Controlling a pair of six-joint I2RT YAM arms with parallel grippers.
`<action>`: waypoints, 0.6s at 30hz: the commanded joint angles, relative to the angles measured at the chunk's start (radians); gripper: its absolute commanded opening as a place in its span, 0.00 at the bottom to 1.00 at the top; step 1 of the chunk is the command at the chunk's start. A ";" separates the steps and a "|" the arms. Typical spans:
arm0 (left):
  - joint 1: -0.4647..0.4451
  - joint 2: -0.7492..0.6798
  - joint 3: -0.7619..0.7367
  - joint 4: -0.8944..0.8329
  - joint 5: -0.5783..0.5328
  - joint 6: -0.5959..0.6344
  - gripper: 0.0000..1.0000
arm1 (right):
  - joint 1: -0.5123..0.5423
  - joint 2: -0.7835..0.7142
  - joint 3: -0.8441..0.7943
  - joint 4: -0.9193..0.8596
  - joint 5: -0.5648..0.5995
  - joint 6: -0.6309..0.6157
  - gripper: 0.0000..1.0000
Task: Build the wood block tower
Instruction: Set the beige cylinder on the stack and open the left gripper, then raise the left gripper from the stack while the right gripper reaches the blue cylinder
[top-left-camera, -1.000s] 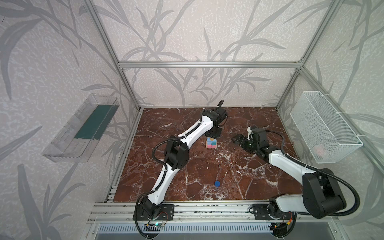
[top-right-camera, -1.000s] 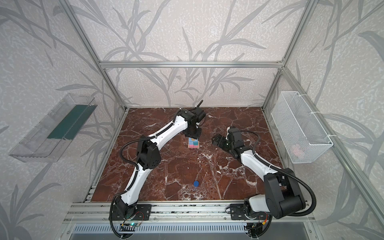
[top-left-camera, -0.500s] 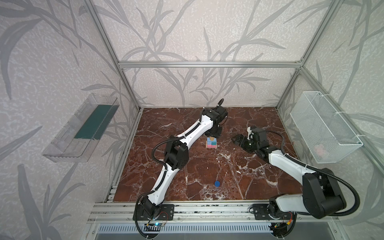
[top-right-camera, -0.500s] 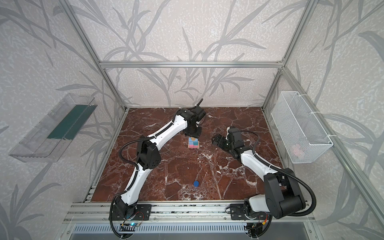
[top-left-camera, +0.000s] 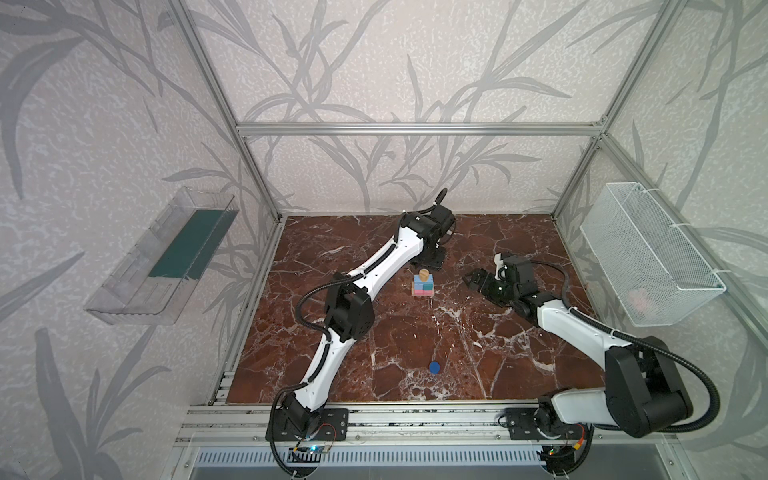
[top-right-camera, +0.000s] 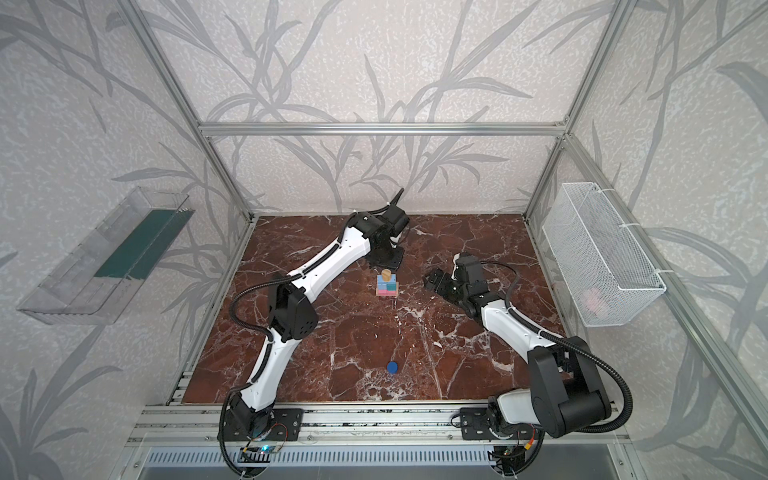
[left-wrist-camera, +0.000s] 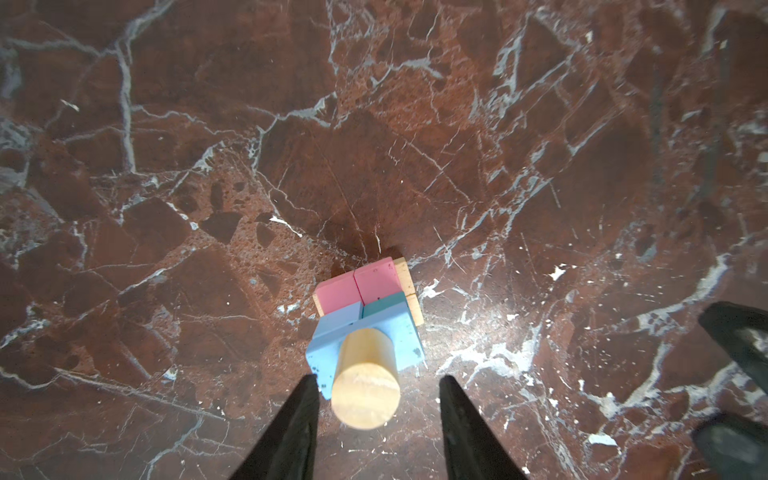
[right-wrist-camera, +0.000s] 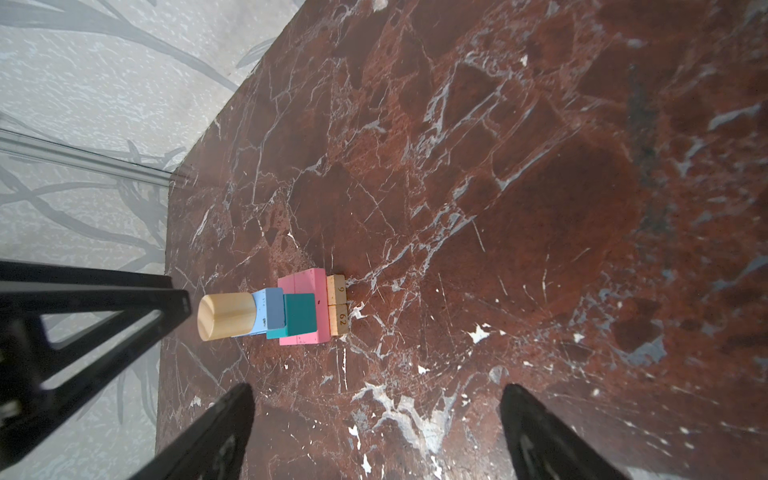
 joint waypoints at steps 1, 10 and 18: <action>0.005 -0.148 -0.051 0.052 -0.005 0.024 0.47 | -0.005 -0.034 0.021 -0.023 -0.013 -0.014 0.92; 0.016 -0.479 -0.495 0.403 -0.098 -0.018 0.47 | 0.024 -0.073 0.041 -0.094 0.022 -0.037 0.90; 0.078 -0.891 -1.037 0.914 -0.054 -0.087 0.50 | 0.140 -0.100 0.167 -0.297 0.146 -0.121 0.89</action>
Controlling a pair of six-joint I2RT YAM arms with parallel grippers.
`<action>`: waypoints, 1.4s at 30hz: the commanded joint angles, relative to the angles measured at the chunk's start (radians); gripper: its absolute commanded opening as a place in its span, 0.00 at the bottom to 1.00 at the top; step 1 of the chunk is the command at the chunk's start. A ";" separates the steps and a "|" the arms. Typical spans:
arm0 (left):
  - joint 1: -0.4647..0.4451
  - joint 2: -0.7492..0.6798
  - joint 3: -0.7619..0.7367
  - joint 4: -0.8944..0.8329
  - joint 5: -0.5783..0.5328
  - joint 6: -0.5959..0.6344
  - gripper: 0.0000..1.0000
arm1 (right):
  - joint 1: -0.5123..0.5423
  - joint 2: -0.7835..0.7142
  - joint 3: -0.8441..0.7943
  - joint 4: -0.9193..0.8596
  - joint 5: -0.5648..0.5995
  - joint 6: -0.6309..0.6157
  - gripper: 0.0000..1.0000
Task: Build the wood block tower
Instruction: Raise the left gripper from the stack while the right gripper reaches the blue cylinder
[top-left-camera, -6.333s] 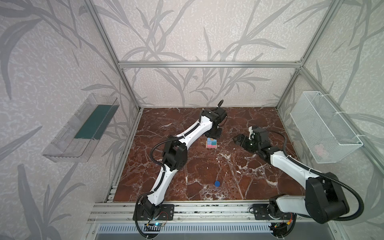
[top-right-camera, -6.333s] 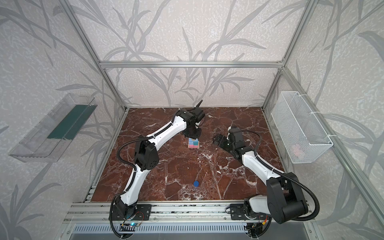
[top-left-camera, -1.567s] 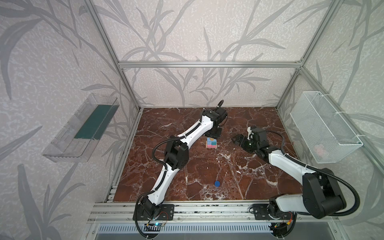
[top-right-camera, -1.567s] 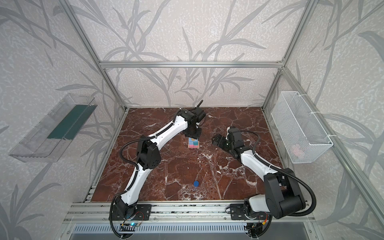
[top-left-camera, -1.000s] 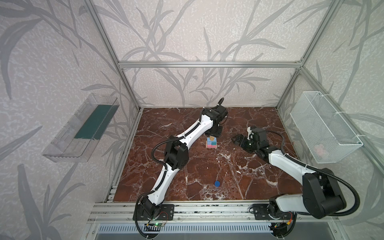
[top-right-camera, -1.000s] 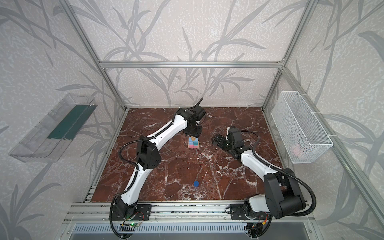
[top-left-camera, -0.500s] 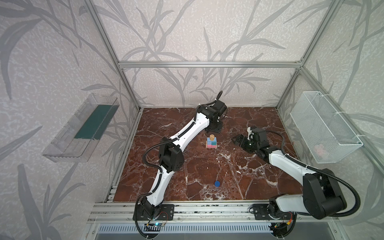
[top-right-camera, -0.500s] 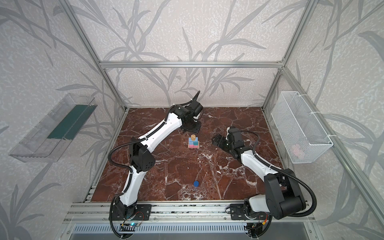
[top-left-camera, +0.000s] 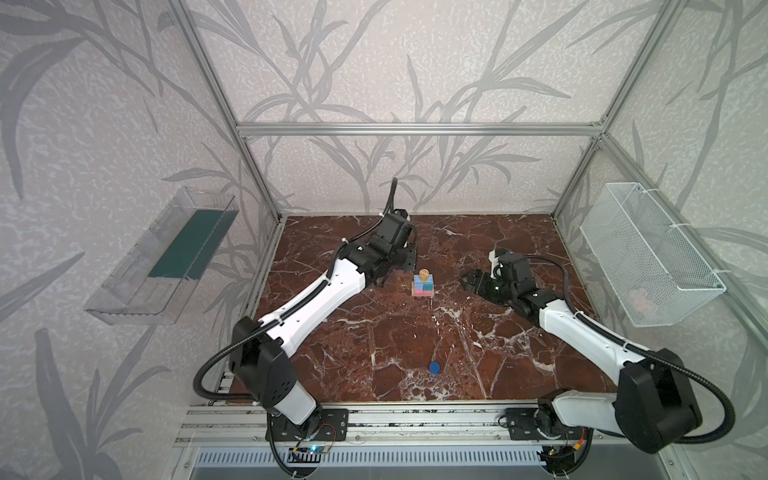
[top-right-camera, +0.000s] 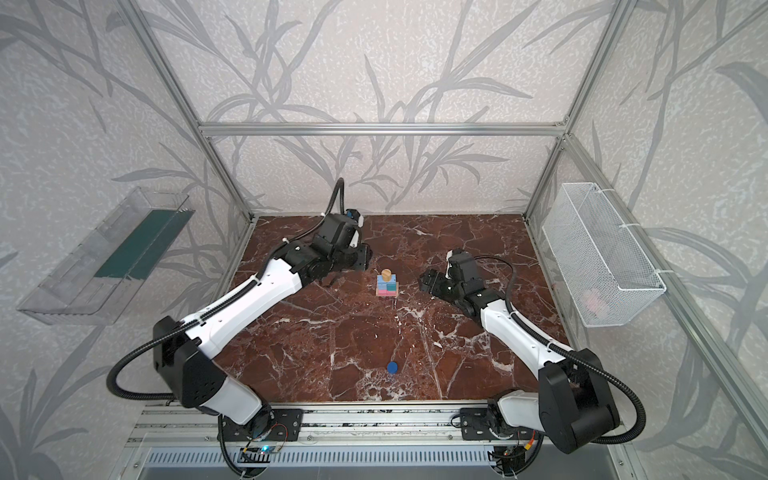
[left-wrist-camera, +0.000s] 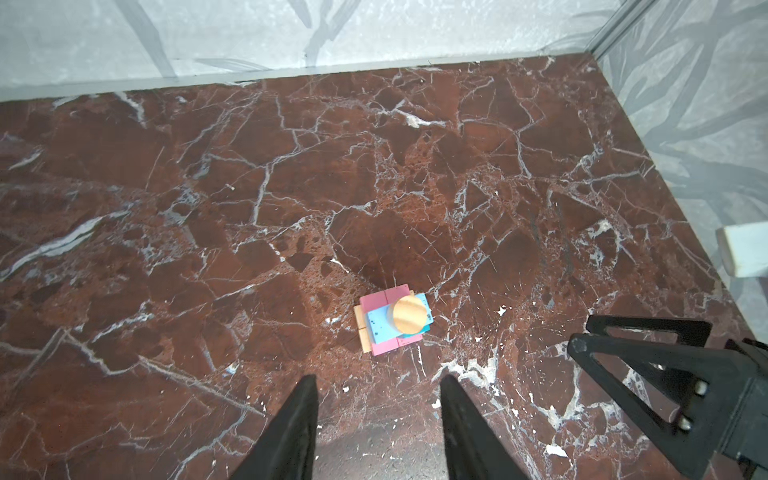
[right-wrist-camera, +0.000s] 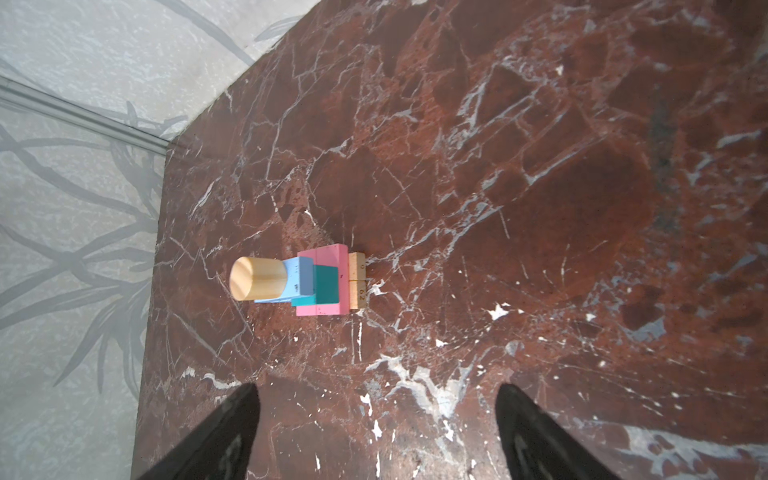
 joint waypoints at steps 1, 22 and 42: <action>0.021 -0.151 -0.137 0.262 0.003 -0.024 0.52 | 0.049 -0.034 0.082 -0.143 0.085 -0.085 0.88; 0.099 -0.497 -0.526 0.383 -0.103 0.011 0.62 | 0.583 -0.024 0.115 -0.601 0.462 0.003 0.82; 0.135 -0.542 -0.566 0.394 -0.099 0.000 0.62 | 0.843 0.220 0.131 -0.481 0.406 0.078 0.77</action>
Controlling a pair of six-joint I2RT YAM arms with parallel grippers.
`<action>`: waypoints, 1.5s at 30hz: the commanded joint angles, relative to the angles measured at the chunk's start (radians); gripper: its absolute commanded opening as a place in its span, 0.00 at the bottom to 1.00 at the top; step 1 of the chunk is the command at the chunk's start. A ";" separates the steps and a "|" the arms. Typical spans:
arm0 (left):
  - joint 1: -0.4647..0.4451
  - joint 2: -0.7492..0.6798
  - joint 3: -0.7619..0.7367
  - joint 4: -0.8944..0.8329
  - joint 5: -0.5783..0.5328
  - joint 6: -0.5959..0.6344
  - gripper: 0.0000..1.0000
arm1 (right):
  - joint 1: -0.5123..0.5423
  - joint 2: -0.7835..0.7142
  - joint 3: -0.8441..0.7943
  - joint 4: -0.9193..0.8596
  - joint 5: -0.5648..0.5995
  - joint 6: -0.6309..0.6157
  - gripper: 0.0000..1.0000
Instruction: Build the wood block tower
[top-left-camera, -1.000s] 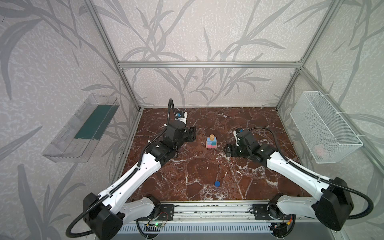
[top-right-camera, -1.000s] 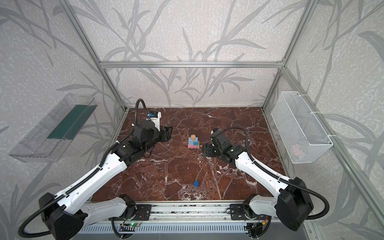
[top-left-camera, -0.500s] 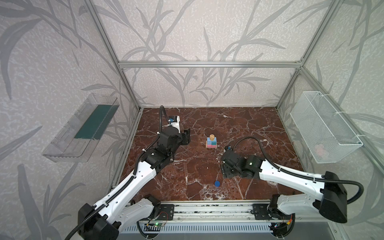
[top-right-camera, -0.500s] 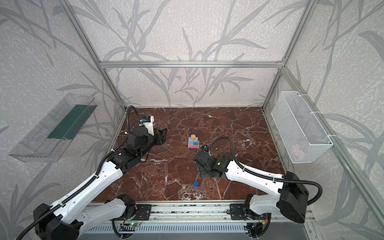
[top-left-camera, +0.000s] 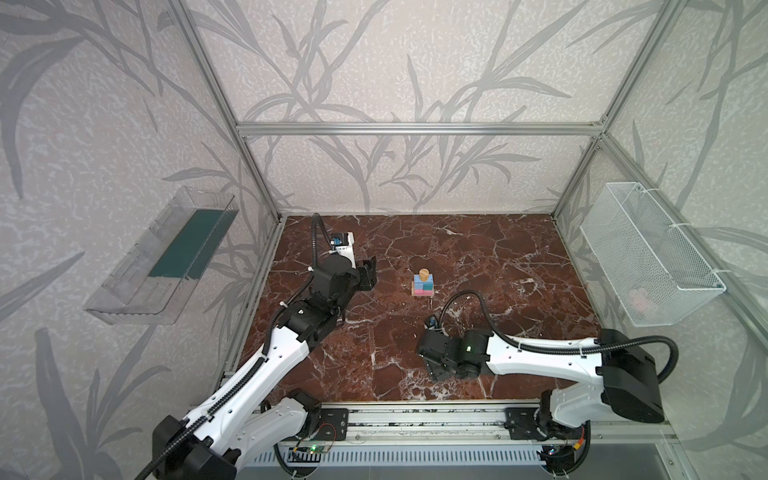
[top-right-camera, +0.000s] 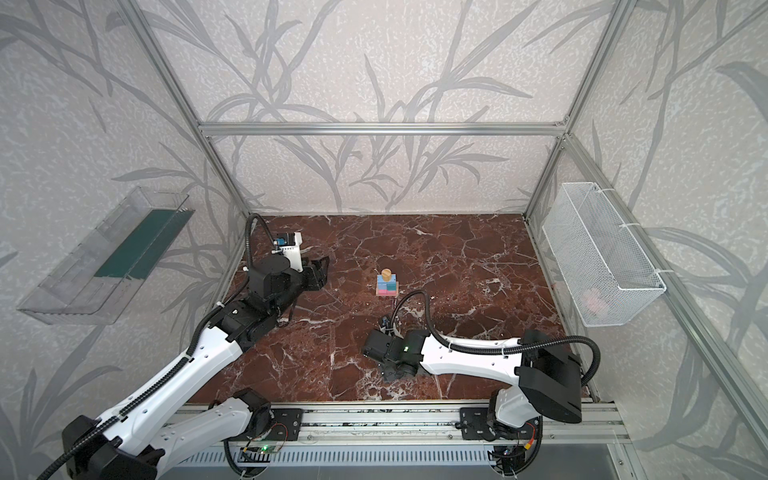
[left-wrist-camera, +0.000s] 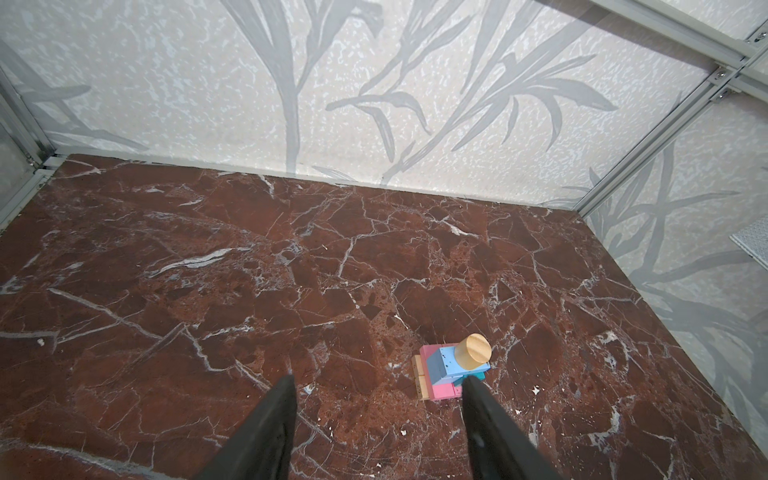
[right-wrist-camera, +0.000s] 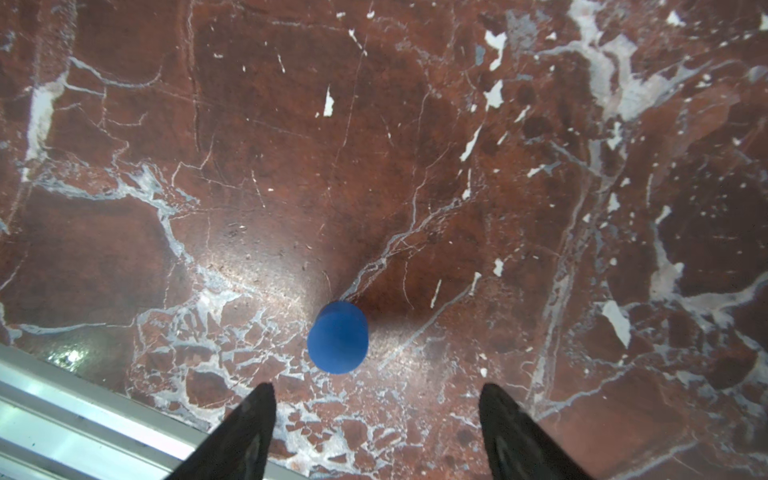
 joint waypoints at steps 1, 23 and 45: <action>0.005 -0.016 -0.019 0.028 -0.007 -0.004 0.62 | 0.012 0.035 0.028 0.027 -0.026 0.015 0.77; 0.023 -0.006 -0.025 0.029 0.002 -0.004 0.62 | 0.013 0.180 0.083 -0.015 -0.070 0.035 0.67; 0.038 0.012 -0.025 0.030 0.015 -0.009 0.62 | -0.038 0.162 0.029 0.047 -0.122 0.058 0.59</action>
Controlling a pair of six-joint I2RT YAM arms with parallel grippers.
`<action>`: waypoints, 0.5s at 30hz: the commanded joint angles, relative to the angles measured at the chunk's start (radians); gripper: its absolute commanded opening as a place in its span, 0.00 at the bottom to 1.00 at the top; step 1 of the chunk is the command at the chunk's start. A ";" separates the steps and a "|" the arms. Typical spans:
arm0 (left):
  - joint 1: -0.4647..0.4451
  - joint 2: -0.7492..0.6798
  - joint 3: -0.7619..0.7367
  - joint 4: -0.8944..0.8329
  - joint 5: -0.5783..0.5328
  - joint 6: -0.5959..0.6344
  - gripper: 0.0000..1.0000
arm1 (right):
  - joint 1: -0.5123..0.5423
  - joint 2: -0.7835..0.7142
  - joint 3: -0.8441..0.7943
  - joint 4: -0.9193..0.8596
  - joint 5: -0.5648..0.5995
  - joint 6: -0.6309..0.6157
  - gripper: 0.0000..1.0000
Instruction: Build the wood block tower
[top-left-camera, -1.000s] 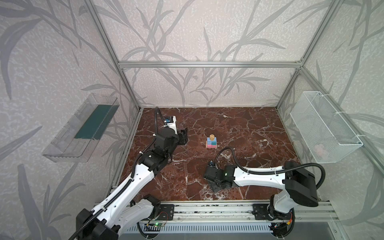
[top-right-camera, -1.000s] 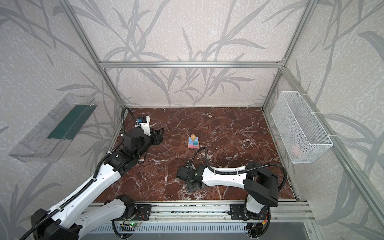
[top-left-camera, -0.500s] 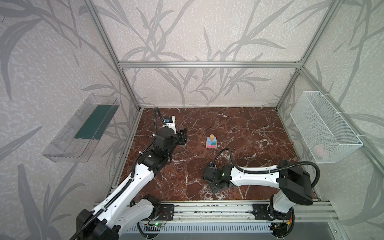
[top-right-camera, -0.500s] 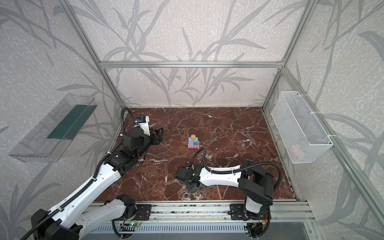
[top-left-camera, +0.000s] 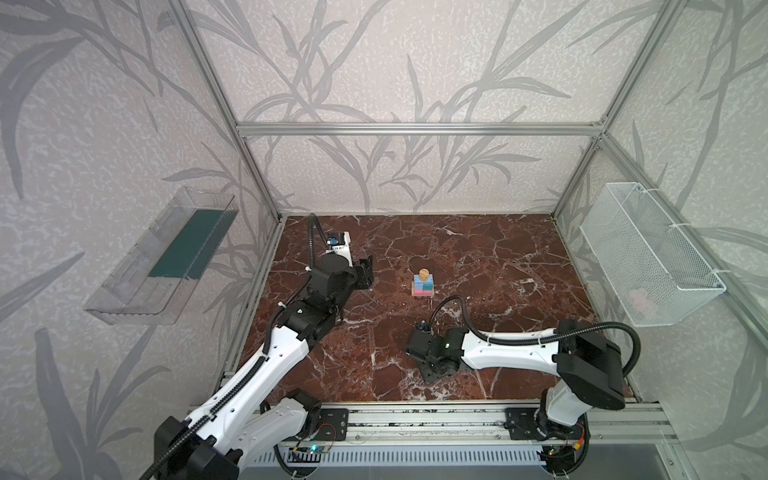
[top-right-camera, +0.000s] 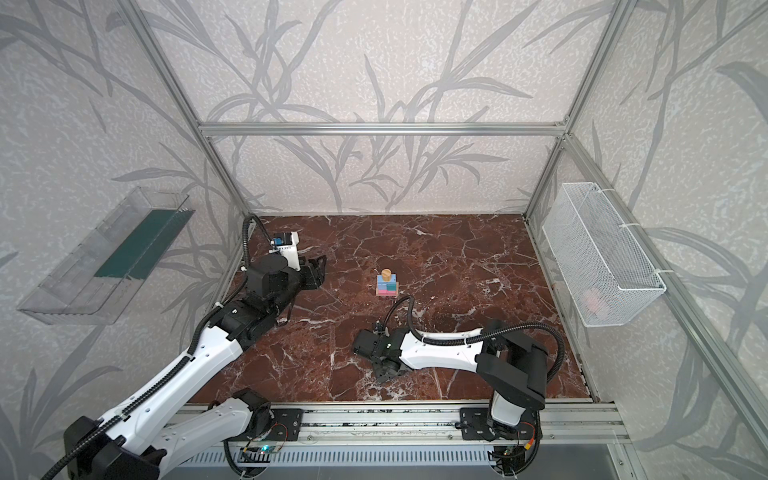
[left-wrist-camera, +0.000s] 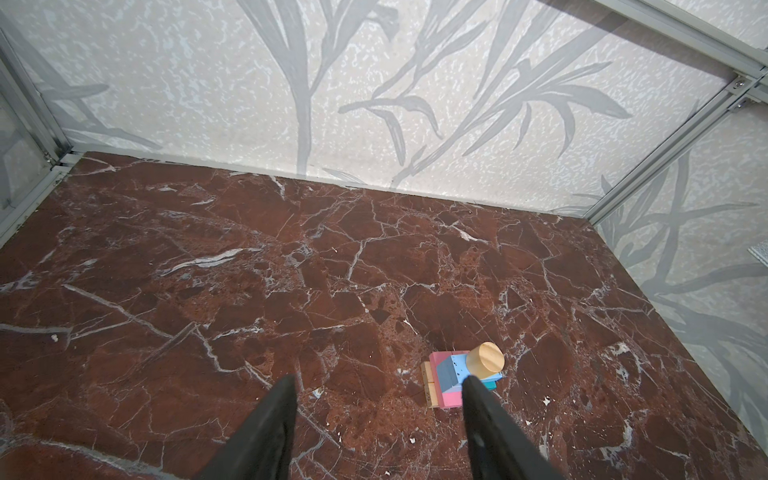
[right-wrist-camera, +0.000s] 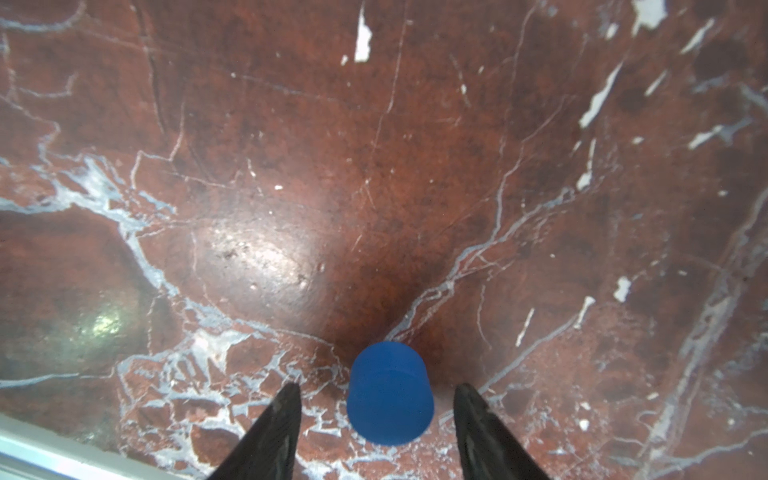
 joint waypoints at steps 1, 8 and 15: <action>0.005 0.005 -0.012 0.014 0.008 -0.009 0.62 | -0.009 -0.011 -0.018 -0.001 -0.006 0.014 0.59; 0.010 0.008 -0.011 0.014 0.012 -0.013 0.62 | -0.012 -0.011 -0.022 -0.003 -0.008 0.017 0.56; 0.011 0.008 -0.012 0.014 0.015 -0.016 0.62 | -0.013 -0.014 -0.021 -0.006 -0.006 0.019 0.50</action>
